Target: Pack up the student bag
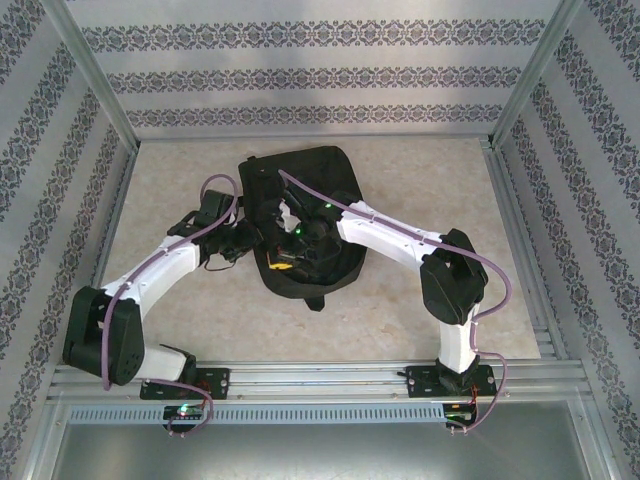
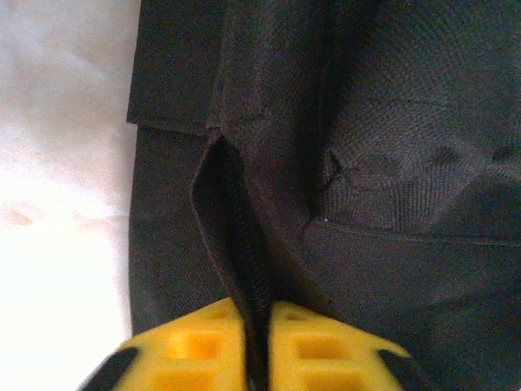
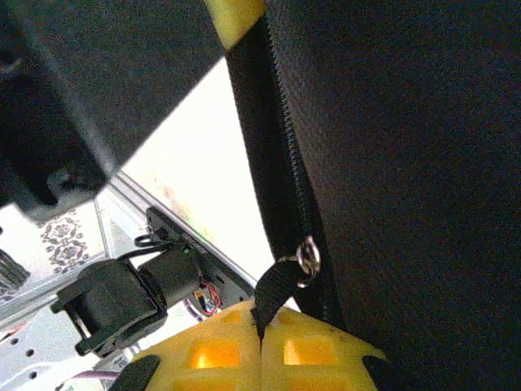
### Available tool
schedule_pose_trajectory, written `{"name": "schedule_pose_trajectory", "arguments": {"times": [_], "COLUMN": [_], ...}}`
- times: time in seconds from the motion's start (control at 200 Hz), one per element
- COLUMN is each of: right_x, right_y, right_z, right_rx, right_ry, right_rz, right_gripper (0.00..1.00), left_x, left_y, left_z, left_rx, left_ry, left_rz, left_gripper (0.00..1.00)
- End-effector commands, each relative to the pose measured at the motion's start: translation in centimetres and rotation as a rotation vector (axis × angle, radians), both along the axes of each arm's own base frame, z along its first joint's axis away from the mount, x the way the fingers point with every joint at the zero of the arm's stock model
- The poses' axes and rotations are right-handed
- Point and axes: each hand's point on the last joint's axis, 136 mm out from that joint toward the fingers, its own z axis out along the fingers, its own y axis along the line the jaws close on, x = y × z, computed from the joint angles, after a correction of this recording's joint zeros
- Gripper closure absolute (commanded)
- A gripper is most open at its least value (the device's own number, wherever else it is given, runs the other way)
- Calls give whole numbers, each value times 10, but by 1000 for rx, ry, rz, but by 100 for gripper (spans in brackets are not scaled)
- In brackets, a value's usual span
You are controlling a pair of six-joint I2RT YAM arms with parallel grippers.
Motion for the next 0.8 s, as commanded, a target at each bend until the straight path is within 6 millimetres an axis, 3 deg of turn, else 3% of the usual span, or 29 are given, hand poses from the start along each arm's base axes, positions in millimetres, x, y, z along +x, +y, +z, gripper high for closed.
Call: {"name": "schedule_pose_trajectory", "arguments": {"times": [0.0,0.29,0.52,0.799], "right_x": [-19,-64,-72,-77], "right_y": [-12,-42,-70,-120], "right_z": [-4,-12,-13,-11], "right_rx": [-49,-133,-170,-264], "right_ry": [110,339,371,321], "right_rz": [21,-11,-66,-32], "right_gripper": [100,100,100,100], "left_x": [12,14,12,9], "left_y": [-4,14,25,40], "left_z": [9,15,16,19], "left_rx": [14,131,159,225], "left_ry": [-51,-70,-72,-65], "left_rz": [-15,-14,-8,-2], "left_gripper": [100,100,100,100]}}
